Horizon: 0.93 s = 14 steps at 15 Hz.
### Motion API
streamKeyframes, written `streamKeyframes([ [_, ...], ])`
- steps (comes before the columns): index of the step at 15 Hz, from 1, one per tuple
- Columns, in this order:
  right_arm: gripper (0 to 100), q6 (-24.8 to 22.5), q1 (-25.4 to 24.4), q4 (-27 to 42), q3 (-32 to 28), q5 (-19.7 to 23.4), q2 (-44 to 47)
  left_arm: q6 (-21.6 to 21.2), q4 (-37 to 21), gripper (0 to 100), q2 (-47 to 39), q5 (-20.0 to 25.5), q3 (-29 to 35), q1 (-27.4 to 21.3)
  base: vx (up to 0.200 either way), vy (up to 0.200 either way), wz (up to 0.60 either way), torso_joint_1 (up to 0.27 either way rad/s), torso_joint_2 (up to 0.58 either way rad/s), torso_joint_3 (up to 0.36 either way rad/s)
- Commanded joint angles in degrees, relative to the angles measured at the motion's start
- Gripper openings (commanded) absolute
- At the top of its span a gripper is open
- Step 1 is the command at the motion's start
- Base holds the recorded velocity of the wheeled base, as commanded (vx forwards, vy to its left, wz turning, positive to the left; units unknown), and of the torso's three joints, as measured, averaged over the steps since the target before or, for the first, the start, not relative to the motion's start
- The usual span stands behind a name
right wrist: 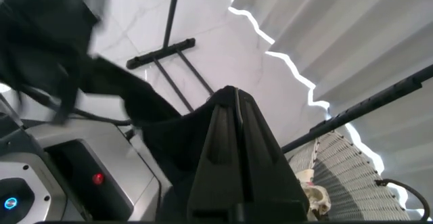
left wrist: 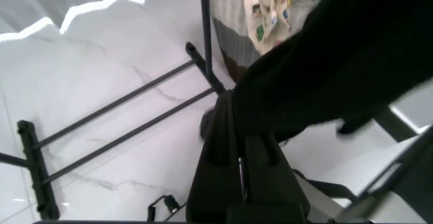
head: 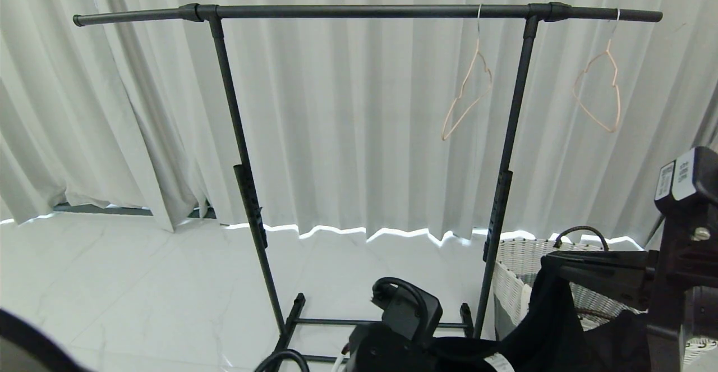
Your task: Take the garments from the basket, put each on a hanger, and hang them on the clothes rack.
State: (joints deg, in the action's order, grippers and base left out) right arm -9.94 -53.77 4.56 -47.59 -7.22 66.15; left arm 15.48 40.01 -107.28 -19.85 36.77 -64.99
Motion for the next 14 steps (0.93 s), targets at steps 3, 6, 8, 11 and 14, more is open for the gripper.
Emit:
streamKeyframes([
  [3, 0, -0.1, 0.7, -2.1, 0.5, -0.3, -0.1, 0.0, -14.8, 0, 21.4, 0.2, 4.0, 0.9, 0.000, 0.000, 0.00, 0.000, 0.00, 0.000],
  [6, 0, -0.2, 1.1, -6.8, 2.4, -2.5, -0.3, -0.5, -24.5, 0, 27.4, 0.4, 6.1, 4.8, 0.000, 0.000, 0.00, 0.000, 0.00, 0.000],
  [8, 0, -0.5, 1.0, -9.0, 6.6, -3.8, -4.2, -4.8, -31.3, 0, 30.6, 0.2, 9.4, 7.5, 0.000, 0.000, 0.00, 0.000, 0.00, 0.000],
  [11, 0, -1.3, 1.0, -9.4, 7.5, -3.9, -8.3, -9.3, -51.6, 0, 34.1, 0.3, 23.6, 8.0, 0.000, 0.000, 0.00, 0.000, 0.00, 0.000],
  [14, 0, -1.3, 1.0, -9.8, 1.5, -3.8, -7.3, -10.4, -59.7, 0, 33.0, 0.1, 38.3, 8.0, 0.000, 0.000, 0.00, 0.000, 0.00, 0.000],
])
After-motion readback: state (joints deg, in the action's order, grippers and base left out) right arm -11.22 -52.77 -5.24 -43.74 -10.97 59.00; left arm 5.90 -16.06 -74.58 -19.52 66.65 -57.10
